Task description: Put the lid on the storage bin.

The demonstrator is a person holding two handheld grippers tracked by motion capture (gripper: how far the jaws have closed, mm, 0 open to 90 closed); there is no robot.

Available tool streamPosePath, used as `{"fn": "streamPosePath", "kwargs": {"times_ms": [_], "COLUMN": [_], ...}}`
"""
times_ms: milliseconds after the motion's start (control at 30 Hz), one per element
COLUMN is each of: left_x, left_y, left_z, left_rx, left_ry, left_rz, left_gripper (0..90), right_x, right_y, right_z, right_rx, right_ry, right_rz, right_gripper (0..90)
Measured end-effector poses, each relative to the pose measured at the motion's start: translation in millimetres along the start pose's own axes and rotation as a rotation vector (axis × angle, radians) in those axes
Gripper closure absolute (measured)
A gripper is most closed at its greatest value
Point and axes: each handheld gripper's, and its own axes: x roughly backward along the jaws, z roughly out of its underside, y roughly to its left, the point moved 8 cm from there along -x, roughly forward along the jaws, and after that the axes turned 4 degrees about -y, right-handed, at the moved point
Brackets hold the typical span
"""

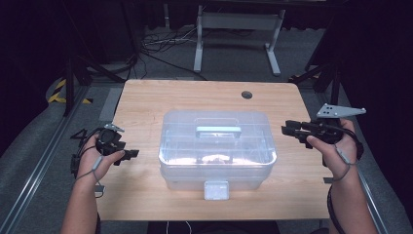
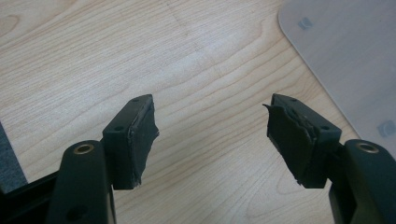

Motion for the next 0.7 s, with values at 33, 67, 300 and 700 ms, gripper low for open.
{"fn": "streamPosePath", "kwargs": {"times_ms": [33,67,300,700], "left_x": [-0.4,-0.5,-1.9,-7.5], "left_y": [0.2,0.0,0.9,-3.8], "left_z": [-0.2,-0.1,-0.7,-8.3], "left_rx": [-0.001,0.0,0.0,-0.015], "left_ry": [-0.001,-0.001,-0.008,-0.019], "left_rz": [-0.001,0.0,-0.006,0.0], "left_gripper": [33.1,33.1,33.1,32.4], "right_x": [-1.5,-3.2,-11.0,-27.2], "right_y": [-4.5,-9.0,-36.5,-79.2], "right_z": [1.7,3.1,14.9,50.1], "right_rx": [-0.004,-0.01,-0.012,-0.018], "right_ry": [-0.001,-0.006,-0.003,0.041], "right_rz": [0.016,0.028,0.101,0.203], "right_gripper": [60.9,58.4,47.8,42.9]}}
